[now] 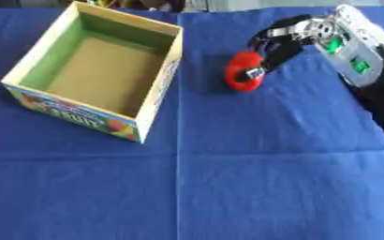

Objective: Pick up objects on the table and place them in the box.

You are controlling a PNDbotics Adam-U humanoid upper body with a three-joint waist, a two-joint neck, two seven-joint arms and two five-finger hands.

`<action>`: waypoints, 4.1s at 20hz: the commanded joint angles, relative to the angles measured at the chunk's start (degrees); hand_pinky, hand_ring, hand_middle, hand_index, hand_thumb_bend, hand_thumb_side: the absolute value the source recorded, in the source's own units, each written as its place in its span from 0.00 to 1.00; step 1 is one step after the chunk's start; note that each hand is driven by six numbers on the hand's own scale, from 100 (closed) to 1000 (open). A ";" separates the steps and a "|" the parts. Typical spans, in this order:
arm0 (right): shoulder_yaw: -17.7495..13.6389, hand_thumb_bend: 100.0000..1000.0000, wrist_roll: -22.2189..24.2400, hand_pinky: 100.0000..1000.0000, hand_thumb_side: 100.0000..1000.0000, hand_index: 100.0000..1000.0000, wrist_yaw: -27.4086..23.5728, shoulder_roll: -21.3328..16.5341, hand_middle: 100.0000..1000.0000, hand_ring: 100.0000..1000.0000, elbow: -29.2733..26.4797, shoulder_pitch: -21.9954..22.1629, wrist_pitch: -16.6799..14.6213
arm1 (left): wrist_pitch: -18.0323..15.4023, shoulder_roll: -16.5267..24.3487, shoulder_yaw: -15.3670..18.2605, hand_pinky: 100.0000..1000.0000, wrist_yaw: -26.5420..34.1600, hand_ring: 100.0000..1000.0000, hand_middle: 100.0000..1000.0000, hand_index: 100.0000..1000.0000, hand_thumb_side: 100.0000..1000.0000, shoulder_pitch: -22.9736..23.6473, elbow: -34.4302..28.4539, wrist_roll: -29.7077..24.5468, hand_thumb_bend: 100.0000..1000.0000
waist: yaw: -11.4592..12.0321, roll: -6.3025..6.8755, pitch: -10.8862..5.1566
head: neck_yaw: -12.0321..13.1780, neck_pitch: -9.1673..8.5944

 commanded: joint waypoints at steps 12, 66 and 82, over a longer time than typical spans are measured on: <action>-1.07 0.50 -1.90 0.86 0.63 1.00 1.78 0.50 0.86 0.88 3.90 -0.98 0.17 | 0.01 0.06 -0.16 0.52 0.23 0.88 0.82 0.64 0.92 -0.64 -1.07 0.06 0.00 | 0.23 0.28 -0.53 | -0.28 -1.28; -1.64 0.00 -15.87 0.39 0.10 0.73 -9.46 -1.40 0.61 0.57 -1.49 -1.77 4.23 | 1.15 0.27 -0.04 0.53 0.27 0.89 0.82 0.62 0.90 -0.12 -1.07 0.53 0.00 | -0.79 0.50 -0.96 | 0.20 -0.44; -2.86 0.00 -14.36 0.39 0.16 0.72 -10.23 -1.18 0.59 0.55 -13.01 -9.84 5.72 | 1.22 0.76 -0.11 0.53 -0.06 0.88 0.82 0.62 0.90 0.43 -1.07 0.33 0.00 | -0.55 -0.82 -2.06 | -0.57 -0.15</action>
